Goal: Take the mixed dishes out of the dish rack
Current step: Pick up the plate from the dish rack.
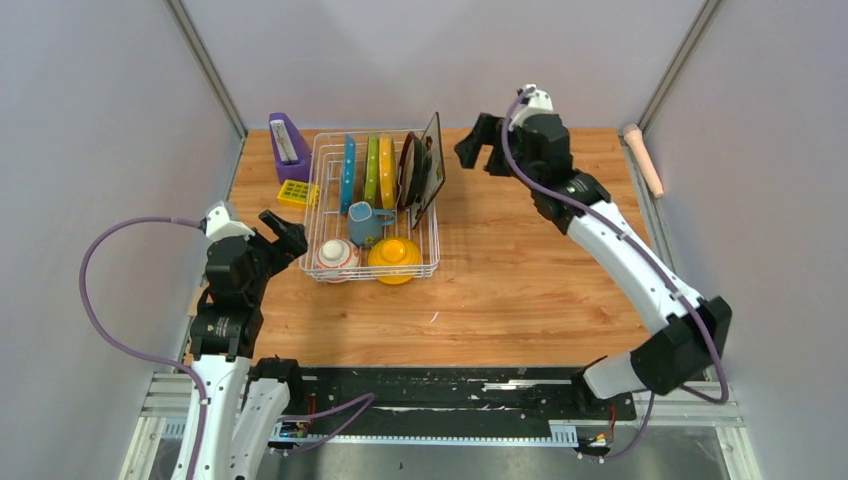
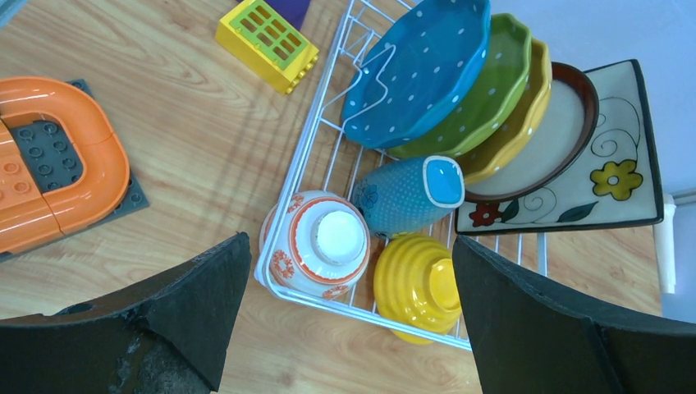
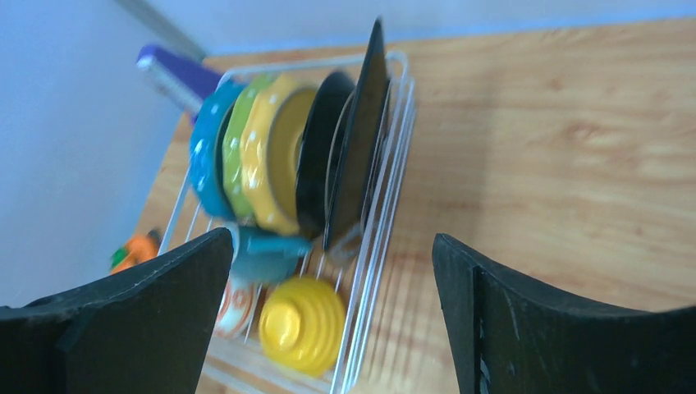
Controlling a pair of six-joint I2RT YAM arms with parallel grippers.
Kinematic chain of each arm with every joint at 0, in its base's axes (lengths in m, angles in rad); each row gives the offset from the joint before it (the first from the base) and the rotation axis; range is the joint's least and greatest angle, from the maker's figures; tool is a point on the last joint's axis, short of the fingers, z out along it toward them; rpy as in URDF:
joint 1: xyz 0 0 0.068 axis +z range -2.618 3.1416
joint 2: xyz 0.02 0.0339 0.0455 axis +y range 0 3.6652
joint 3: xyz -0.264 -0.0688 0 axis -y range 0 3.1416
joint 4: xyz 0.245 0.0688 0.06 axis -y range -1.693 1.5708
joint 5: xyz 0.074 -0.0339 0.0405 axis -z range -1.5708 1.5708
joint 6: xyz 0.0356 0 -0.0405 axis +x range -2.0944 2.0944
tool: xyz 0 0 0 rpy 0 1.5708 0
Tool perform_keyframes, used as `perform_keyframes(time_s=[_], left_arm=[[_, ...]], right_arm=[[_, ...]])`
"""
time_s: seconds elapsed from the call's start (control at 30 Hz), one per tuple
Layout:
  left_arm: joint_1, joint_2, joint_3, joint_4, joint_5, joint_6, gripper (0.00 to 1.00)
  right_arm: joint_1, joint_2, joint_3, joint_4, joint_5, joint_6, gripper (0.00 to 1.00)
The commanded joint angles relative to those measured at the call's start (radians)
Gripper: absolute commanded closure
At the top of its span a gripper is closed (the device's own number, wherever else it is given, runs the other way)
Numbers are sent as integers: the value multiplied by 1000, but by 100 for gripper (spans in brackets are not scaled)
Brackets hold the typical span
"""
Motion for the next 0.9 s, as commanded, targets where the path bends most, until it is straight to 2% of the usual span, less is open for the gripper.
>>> perform_keyframes(time_s=[0.0,0.17,0.4,0.57,0.87], left_arm=[[4,-1,2,19,-7,-1,0],[4,-2,0,1,-33,-6,0],[3,3,-8,0,-48,-11,0],[4,12,-7,-4,-59,-13,0],[4,19,-7,-4,-66,-19,0]], right_arm=[[100,175,223,-95,474,-106,7],[171,419,435,-114,645,-174,14],[193,611,603,-128,632,-176,25],[202,655,600,-130,626,-140,31],[203,643,507,-132,490,-14,42]])
